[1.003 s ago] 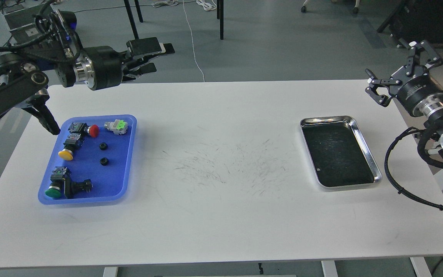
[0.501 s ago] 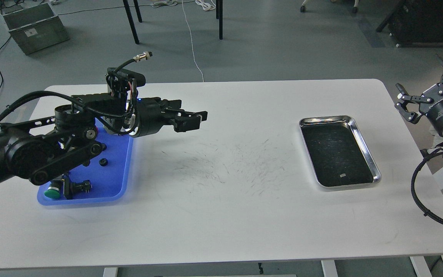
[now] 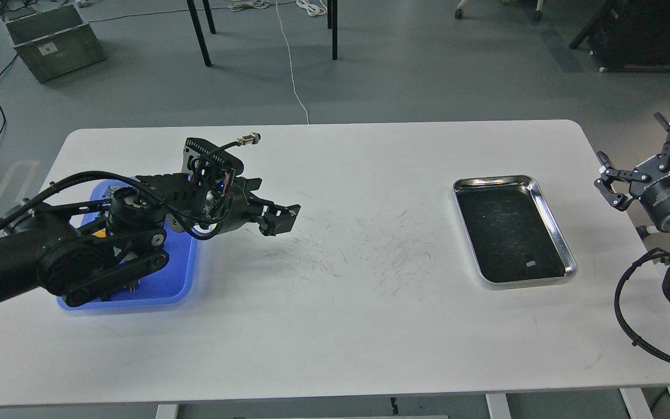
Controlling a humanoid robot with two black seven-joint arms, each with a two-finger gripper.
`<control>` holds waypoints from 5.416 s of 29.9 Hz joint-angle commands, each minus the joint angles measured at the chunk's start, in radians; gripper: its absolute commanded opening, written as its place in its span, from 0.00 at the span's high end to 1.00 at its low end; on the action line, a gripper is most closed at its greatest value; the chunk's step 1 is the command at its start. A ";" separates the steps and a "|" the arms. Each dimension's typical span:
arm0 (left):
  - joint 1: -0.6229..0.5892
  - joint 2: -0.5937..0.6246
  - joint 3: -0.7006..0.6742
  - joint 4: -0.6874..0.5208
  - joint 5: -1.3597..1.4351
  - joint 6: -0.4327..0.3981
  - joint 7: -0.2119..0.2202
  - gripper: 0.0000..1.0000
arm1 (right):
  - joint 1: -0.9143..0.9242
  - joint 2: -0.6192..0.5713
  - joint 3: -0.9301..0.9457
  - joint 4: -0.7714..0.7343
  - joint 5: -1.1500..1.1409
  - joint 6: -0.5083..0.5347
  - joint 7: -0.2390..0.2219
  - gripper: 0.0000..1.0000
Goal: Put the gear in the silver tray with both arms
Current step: 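Lower the left gripper and grasp a small black gear in the blue tray, then lift the black gear with the left gripper toward the table center, then lower the gear onto the table center and open the left gripper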
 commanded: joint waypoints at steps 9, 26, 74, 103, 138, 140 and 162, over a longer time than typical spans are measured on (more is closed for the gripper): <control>0.033 0.154 -0.001 0.010 -0.014 -0.009 0.024 0.02 | 0.004 0.028 -0.004 -0.036 -0.001 -0.001 0.001 0.02; 0.099 0.141 0.001 0.306 0.003 0.026 -0.106 0.09 | 0.013 0.043 -0.007 -0.034 -0.001 -0.001 0.001 0.02; 0.136 0.036 0.077 0.515 -0.015 0.077 -0.188 0.91 | 0.004 0.051 -0.018 -0.036 -0.001 -0.001 0.001 0.02; -0.194 -0.085 0.073 0.033 -0.068 0.004 0.012 0.91 | 0.015 0.048 -0.023 -0.040 -0.004 -0.004 -0.010 0.02; 0.076 -0.512 0.079 0.277 -0.077 0.075 0.058 0.88 | 0.027 0.046 -0.060 -0.040 -0.020 -0.004 -0.013 0.02; 0.086 -0.512 0.077 0.268 -0.077 0.075 0.059 0.87 | 0.027 0.046 -0.060 -0.040 -0.020 -0.004 -0.011 0.02; 0.037 -0.512 -0.037 0.268 -0.199 0.184 0.058 0.02 | 0.042 0.046 -0.063 -0.040 -0.020 -0.004 -0.014 0.02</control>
